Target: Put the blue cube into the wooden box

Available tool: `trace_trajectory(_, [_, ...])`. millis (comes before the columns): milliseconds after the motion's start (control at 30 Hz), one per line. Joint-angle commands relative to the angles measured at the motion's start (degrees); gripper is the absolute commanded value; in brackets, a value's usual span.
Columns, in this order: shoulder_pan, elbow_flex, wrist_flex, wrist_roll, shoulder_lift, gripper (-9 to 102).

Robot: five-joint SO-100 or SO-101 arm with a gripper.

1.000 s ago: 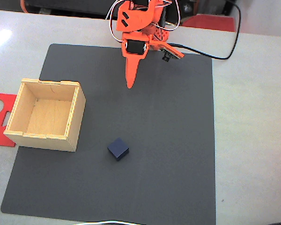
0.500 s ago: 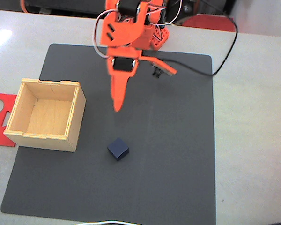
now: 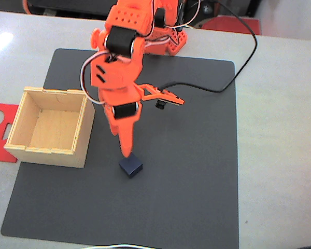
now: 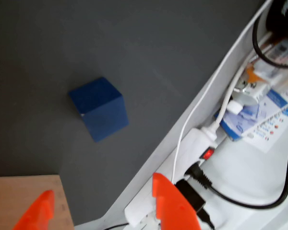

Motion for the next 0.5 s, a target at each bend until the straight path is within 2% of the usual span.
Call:
trace_trajectory(0, [-0.70, -10.55, 6.77, -6.06, -4.22, 25])
trace_trajectory(100, [-0.53, -20.30, 11.95, -8.79, -10.28, 24])
trace_trajectory(467, [0.00, -33.84, 13.27, -10.99, -25.84, 25])
